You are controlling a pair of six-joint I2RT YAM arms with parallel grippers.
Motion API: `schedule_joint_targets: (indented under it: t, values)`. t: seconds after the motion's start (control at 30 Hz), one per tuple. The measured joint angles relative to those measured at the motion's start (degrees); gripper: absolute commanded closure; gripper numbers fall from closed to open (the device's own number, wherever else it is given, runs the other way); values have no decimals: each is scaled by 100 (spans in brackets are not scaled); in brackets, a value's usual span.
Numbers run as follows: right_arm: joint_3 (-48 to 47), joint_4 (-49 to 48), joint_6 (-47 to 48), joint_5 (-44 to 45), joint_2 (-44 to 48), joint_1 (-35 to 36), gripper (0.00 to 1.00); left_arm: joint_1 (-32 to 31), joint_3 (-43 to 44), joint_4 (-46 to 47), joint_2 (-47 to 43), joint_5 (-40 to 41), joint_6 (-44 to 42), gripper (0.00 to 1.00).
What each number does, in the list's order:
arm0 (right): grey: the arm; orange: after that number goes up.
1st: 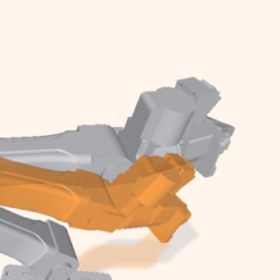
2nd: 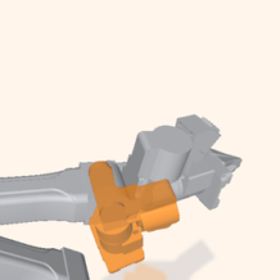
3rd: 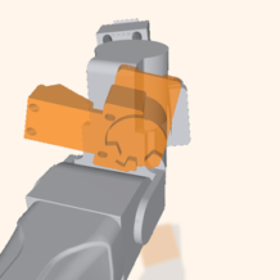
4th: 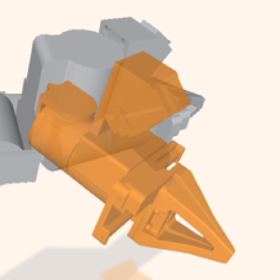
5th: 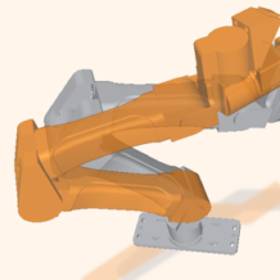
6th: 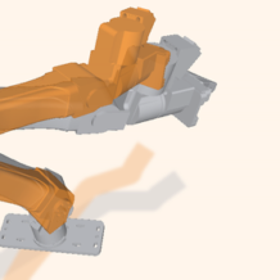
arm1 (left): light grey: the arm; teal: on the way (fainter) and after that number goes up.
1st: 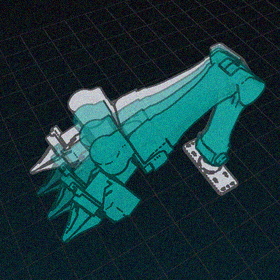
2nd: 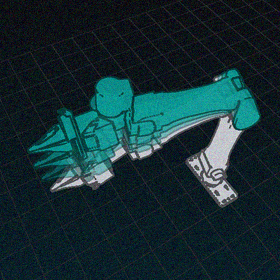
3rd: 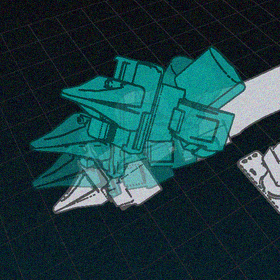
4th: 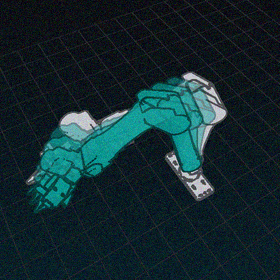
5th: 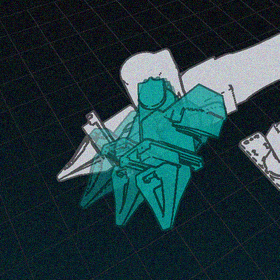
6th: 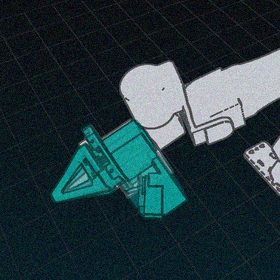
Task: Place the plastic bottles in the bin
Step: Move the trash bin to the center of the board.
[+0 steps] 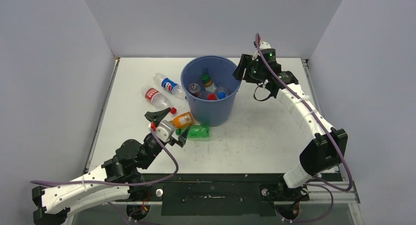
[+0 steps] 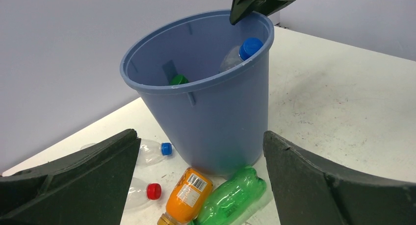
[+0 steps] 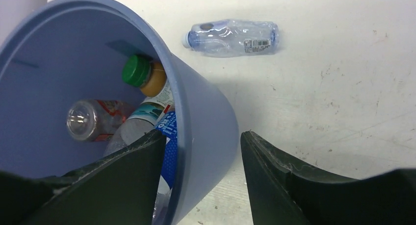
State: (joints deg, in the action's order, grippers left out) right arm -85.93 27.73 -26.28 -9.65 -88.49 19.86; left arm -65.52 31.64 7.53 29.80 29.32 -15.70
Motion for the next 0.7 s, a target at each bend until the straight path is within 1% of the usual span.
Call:
schedule_joint_targets:
  t: [0.07,0.17,0.27,0.4,0.7]
  values:
    - [-76,111,39,-33,-114,11,49,0,0,0,24,0,0,4]
    - [-162,258,133,-70,-179,44,62,0,0,-7,50,-2,-2,4]
    - [-254,308,199,-114,-212,50,79,0,0,-9,52,-2,0,4]
    - [-365,376,227,-120,-221,116,94,0,0,-11,48,0,0,4]
    - [-632,931,330,-39,-238,131,95,0,0,-15,2,0,0,4]
